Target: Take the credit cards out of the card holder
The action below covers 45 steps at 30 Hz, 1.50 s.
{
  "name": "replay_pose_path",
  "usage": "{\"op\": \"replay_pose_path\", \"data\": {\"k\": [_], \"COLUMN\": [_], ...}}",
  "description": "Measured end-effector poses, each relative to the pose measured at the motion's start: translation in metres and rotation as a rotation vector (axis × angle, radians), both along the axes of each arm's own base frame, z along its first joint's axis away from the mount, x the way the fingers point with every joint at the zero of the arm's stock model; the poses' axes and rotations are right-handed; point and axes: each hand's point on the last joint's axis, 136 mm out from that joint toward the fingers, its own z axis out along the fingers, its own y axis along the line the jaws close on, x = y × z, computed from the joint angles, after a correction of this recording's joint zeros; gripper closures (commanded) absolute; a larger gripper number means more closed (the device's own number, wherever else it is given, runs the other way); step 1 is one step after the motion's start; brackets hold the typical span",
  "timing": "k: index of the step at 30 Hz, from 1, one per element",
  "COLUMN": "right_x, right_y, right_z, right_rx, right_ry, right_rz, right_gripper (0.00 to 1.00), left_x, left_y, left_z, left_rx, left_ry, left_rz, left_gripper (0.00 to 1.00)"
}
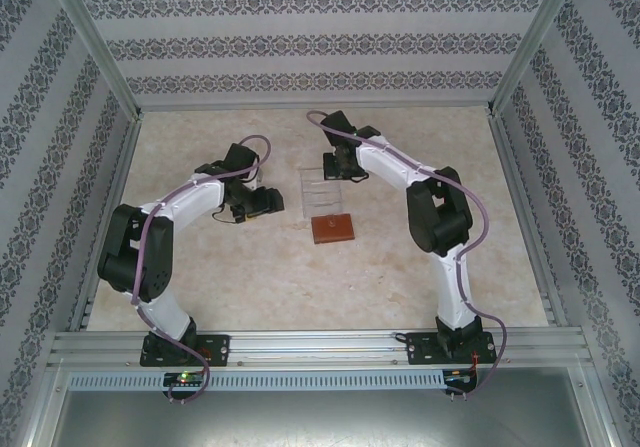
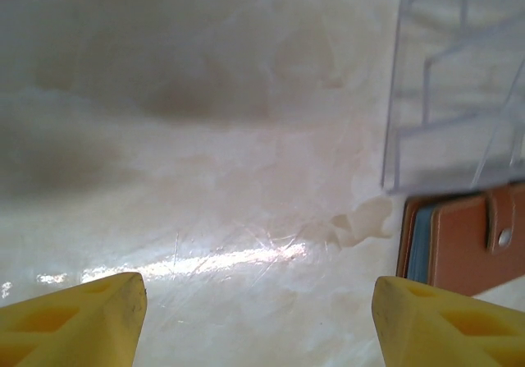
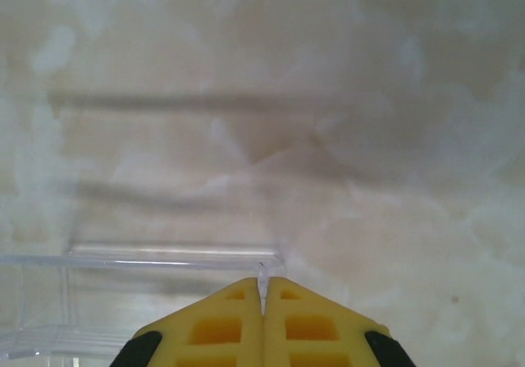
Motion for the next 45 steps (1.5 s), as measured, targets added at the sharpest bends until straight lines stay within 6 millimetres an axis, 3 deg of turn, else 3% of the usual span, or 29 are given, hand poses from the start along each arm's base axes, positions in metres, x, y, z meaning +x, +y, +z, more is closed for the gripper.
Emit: {"op": "replay_pose_path", "data": {"k": [5, 15, 19, 32, 35, 40, 45], "right_x": [-0.013, 0.019, 0.035, 0.029, 0.022, -0.006, -0.043], "right_y": [-0.005, -0.004, 0.005, 0.002, -0.001, -0.013, -0.025], "right_z": [0.001, 0.017, 0.020, 0.020, 0.031, 0.049, 0.035], "right_rx": [-0.015, 0.008, 0.032, 0.026, 0.042, 0.114, 0.158], "right_ry": [0.005, -0.102, -0.128, -0.100, -0.096, -0.060, 0.031], "right_rz": [-0.025, -0.080, -0.078, -0.058, -0.025, 0.034, 0.087], "right_gripper": [1.00, 0.99, 0.92, 0.76, 0.71, 0.69, 0.66], "left_x": [0.006, 0.013, 0.012, 0.000, -0.007, -0.021, -0.035], "left_y": [0.000, -0.004, -0.009, -0.034, -0.047, -0.057, -0.072], "left_z": [0.005, 0.002, 0.001, 0.006, 0.004, -0.005, -0.012], "left_rx": [-0.002, -0.012, -0.039, -0.112, -0.127, -0.153, -0.207], "left_ry": [-0.013, -0.003, 0.010, 0.033, 0.041, 0.074, 0.100], "left_rz": [-0.002, -0.006, -0.022, -0.086, -0.115, -0.128, -0.141], "left_gripper": [0.27, 0.27, 0.28, 0.35, 0.37, 0.51, 0.57]}}
